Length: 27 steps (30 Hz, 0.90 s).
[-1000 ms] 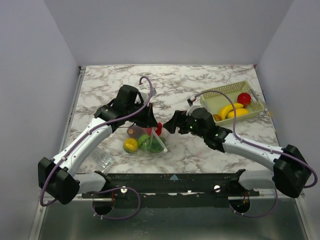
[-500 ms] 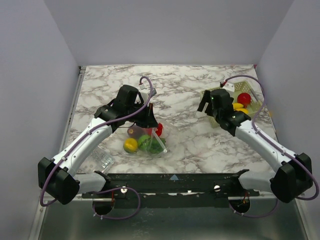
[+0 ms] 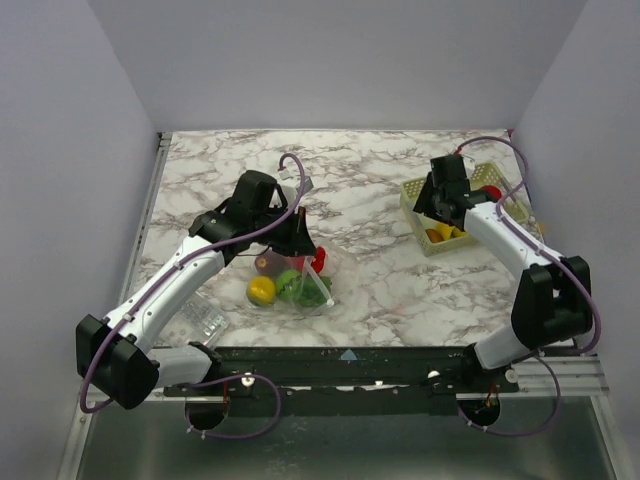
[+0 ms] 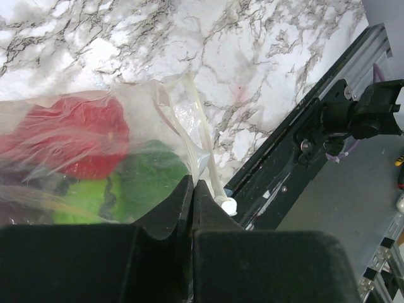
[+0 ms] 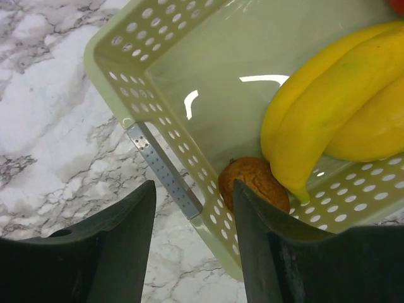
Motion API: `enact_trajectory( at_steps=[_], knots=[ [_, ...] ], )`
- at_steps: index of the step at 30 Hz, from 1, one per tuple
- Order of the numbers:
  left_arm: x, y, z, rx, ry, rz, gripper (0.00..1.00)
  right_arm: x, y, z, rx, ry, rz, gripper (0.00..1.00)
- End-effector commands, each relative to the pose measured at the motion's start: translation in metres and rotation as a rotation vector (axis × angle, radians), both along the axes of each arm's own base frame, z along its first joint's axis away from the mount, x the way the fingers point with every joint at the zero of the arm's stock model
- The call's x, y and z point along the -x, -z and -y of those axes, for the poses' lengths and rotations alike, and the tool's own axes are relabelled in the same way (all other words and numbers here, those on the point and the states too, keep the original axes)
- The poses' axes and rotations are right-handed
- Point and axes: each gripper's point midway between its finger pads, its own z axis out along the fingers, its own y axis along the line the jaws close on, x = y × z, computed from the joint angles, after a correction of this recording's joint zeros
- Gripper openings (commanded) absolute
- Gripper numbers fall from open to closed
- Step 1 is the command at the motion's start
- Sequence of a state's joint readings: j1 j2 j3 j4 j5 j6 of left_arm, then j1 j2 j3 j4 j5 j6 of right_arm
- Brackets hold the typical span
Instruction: Place the food in the zip-top bag and seal the zipper
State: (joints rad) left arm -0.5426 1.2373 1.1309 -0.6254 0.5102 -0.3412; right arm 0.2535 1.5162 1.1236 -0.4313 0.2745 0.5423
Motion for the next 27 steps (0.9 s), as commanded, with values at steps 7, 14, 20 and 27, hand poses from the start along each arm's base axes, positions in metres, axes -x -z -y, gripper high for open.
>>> enact_trajectory(
  at_steps=[7,14,20,27],
  knots=[
    [0.001,-0.007,0.002,0.032,0.015,0.018,0.0,0.005,0.026,0.013,0.127,-0.031,-0.145,0.51],
    [0.0,-0.007,0.002,0.029,0.012,0.017,0.0,0.013,0.047,0.017,0.16,-0.042,-0.215,0.51],
    [0.001,-0.007,0.002,0.029,0.013,0.019,0.0,0.019,0.052,0.02,0.175,-0.044,-0.242,0.51],
    [0.001,-0.007,0.002,0.03,0.014,0.017,0.0,0.006,0.02,0.011,0.118,-0.067,-0.153,0.51]
  ],
)
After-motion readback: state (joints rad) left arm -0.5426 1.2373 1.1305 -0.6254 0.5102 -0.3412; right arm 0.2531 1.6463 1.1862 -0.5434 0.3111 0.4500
